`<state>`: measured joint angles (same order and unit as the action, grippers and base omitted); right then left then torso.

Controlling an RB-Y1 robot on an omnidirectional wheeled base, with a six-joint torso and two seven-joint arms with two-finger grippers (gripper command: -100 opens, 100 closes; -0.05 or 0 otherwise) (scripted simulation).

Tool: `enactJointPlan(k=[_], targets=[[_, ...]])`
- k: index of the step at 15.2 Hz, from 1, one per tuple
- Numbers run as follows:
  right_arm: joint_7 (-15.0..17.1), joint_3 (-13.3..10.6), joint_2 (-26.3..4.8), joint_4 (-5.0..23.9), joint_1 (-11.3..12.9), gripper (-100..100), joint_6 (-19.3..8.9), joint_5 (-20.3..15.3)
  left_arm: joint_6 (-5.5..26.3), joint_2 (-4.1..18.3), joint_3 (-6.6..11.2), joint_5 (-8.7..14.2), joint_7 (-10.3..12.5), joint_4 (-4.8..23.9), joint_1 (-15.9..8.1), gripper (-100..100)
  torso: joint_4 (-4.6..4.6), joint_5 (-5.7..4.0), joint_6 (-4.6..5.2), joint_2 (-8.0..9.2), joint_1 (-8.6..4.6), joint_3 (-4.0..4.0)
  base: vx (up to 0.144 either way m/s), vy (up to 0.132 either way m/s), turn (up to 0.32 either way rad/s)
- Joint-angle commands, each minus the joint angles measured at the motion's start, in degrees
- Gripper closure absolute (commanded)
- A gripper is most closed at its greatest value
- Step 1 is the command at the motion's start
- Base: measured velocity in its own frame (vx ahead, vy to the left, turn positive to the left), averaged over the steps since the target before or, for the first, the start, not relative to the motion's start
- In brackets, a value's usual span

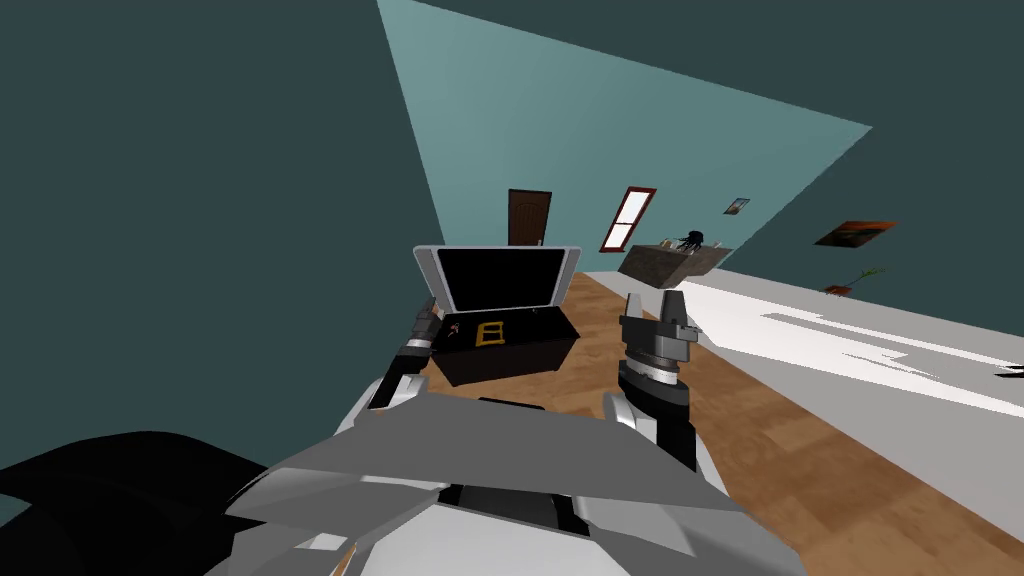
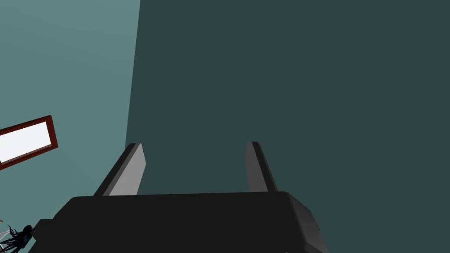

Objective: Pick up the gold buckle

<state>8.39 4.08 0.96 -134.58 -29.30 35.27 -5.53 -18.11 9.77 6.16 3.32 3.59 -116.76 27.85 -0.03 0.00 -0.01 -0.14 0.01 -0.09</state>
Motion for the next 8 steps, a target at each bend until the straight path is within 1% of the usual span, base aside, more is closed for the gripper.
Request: enactJointPlan(k=[1,2,3,4,5,6,7,8], targets=[[0.0,0.0,0.0,0.0,0.0,0,0.0,0.0,2.9,0.7,1.58,0.7,0.7,1.7,-0.5,-100,0.00,0.00,0.00,0.00,0.00,0.00,0.032,-0.003,-0.177],[0.0,0.0,0.0,0.0,0.0,0,0.0,0.0,3.8,0.7,1.58,0.7,0.7,1.7,-0.5,-100,0.00,0.00,0.04,0.00,-0.02,0.00,0.031,-0.002,-0.207],[0.0,0.0,0.0,0.0,0.0,0,0.0,0.0,3.8,0.7,1.58,0.7,0.7,1.7,-0.5,-100,0.00,0.00,0.03,0.00,-0.02,0.00,0.020,0.002,-0.085],[0.0,0.0,0.0,0.0,0.0,0,0.0,0.0,5.6,1.0,2.83,1.2,1.3,3.3,-1.0,-100,0.00,0.00,0.01,0.02,-0.01,0.01,0.025,0.000,-0.248],[0.0,0.0,0.0,0.0,0.0,0,0.0,0.0,6.6,1.0,2.83,1.2,1.3,3.3,-1.0,-100,0.01,0.00,0.05,0.02,-0.01,0.01,0.029,0.007,-0.264],[0.0,0.0,0.0,0.0,0.0,0,0.0,0.0,6.8,1.0,2.83,1.2,1.3,3.3,-1.0,-100,0.00,0.00,0.04,0.01,0.00,0.01,0.021,0.010,-0.074],[0.0,0.0,0.0,0.0,0.0,0,0.0,0.0,8.8,1.3,4.13,1.7,1.8,5.0,-1.5,-100,0.01,0.00,0.01,0.02,0.00,0.01,0.031,0.001,-0.194],[0.0,0.0,0.0,0.0,0.0,0,0.0,0.0,9.8,1.3,4.13,1.7,1.8,5.0,-1.5,-100,0.00,0.00,0.03,0.01,-0.01,0.01,0.034,0.001,-0.235]])
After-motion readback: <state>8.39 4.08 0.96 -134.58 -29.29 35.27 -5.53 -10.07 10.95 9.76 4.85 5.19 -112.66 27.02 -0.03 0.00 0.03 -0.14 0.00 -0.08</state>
